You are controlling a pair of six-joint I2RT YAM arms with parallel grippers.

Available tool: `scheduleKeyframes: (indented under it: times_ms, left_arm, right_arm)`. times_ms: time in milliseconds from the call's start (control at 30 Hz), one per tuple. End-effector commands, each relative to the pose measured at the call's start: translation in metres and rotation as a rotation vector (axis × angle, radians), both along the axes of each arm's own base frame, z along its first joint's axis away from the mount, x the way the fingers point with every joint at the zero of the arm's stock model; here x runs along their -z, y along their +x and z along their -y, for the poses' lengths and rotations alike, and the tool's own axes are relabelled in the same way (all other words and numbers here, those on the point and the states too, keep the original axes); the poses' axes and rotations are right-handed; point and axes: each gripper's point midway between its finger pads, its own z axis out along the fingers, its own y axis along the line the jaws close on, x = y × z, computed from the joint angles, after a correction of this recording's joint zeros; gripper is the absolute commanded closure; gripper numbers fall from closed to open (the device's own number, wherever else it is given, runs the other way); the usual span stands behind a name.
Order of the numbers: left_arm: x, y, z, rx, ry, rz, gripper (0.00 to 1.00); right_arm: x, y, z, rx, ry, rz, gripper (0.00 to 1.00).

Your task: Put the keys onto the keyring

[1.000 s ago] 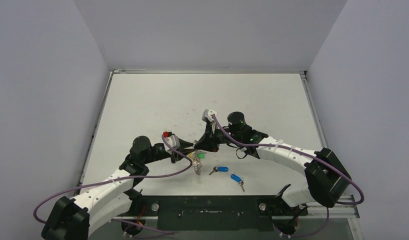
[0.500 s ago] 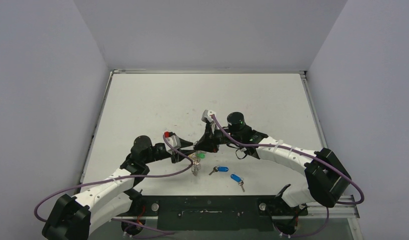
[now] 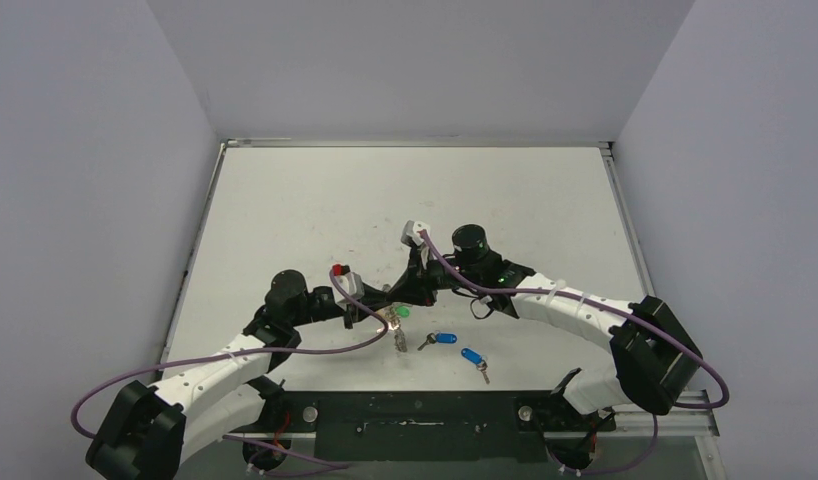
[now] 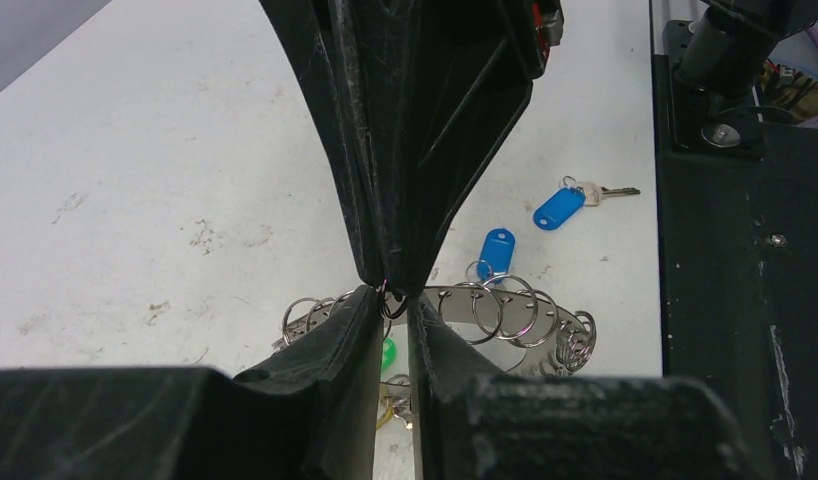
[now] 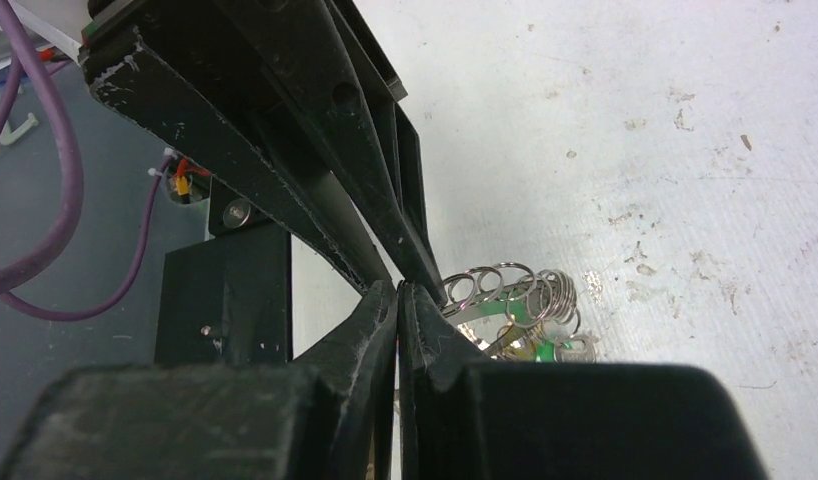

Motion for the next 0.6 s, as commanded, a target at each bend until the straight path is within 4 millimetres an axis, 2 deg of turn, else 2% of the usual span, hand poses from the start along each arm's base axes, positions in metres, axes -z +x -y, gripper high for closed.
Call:
scheduleKeyframes:
  times_ms: [0, 100, 333, 433, 567]
  left_arm:
    - [-0.022, 0.002, 0.004, 0.017, -0.042, 0.082, 0.92]
    - [-0.021, 0.001, 0.004, 0.023, -0.044, 0.081, 1.0]
    - [-0.02, 0.0, 0.001, -0.003, -0.051, 0.066, 1.0]
    - [-0.02, 0.001, -0.001, -0.023, -0.06, 0.057, 1.0]
    - [-0.019, 0.001, -0.003, -0.049, -0.081, 0.038, 1.0]
  right_arm:
    - [-0.029, -0.002, -0.013, -0.048, 0.069, 0.071, 1.0]
    - [-0.029, -0.001, -0.012, -0.039, 0.066, 0.072, 1.0]
    - [-0.023, 0.005, -0.011, -0.007, 0.027, 0.071, 0.98]
    - [-0.023, 0.009, -0.01, 0.013, 0.019, 0.069, 0.83]
    - [-0.027, 0.013, -0.008, 0.044, 0.022, 0.085, 0.7]
